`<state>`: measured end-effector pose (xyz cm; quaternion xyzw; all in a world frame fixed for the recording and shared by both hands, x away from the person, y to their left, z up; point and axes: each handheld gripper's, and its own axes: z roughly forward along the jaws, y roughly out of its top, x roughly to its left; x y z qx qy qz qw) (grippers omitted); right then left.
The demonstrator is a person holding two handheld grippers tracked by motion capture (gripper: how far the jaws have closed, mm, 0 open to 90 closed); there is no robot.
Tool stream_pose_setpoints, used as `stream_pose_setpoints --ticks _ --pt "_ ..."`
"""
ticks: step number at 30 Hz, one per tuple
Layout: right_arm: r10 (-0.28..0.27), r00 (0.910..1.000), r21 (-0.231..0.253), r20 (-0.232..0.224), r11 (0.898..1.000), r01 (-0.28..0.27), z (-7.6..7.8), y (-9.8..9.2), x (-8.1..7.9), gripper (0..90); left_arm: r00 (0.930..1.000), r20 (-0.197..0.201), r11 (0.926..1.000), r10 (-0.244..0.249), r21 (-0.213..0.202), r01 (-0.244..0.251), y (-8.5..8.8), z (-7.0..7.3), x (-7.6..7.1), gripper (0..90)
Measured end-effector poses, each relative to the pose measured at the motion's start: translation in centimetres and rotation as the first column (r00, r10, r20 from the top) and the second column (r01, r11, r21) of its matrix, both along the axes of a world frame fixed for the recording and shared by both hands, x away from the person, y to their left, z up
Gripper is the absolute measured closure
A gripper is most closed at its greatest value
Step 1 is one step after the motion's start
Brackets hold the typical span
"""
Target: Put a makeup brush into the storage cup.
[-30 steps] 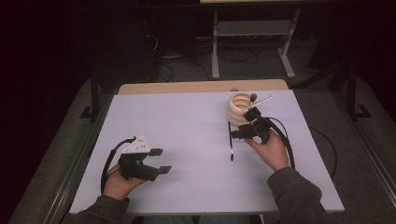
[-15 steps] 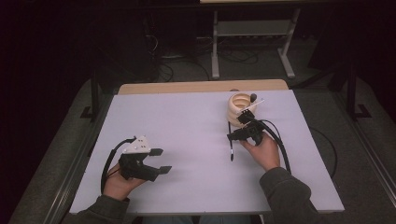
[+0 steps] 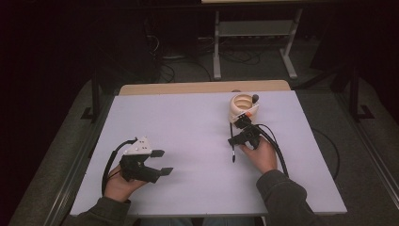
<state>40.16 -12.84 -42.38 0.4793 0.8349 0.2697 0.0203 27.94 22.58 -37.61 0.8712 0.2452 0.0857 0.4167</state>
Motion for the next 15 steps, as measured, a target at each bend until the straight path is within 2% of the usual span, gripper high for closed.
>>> stream_pose_setpoints --ticks 5,11,15 --pt "-0.017 0.9998 -0.017 -0.012 1.000 0.017 -0.23 0.07 0.08 71.4 1.0000 0.003 1.0000 0.001 -0.002 -0.001 0.05 0.04 -0.03 29.9" --pt "-0.017 0.9999 -0.036 -0.002 0.999 0.017 -0.26 0.60 -0.07 72.6 1.0000 0.002 1.0000 0.002 -0.003 -0.002 0.09 0.09 0.00 29.9" --pt "-0.010 0.9999 -0.075 0.003 0.997 0.010 -0.38 0.91 -0.13 74.1 1.0000 0.003 1.0000 0.003 -0.004 -0.003 0.08 0.11 -0.03 29.9"
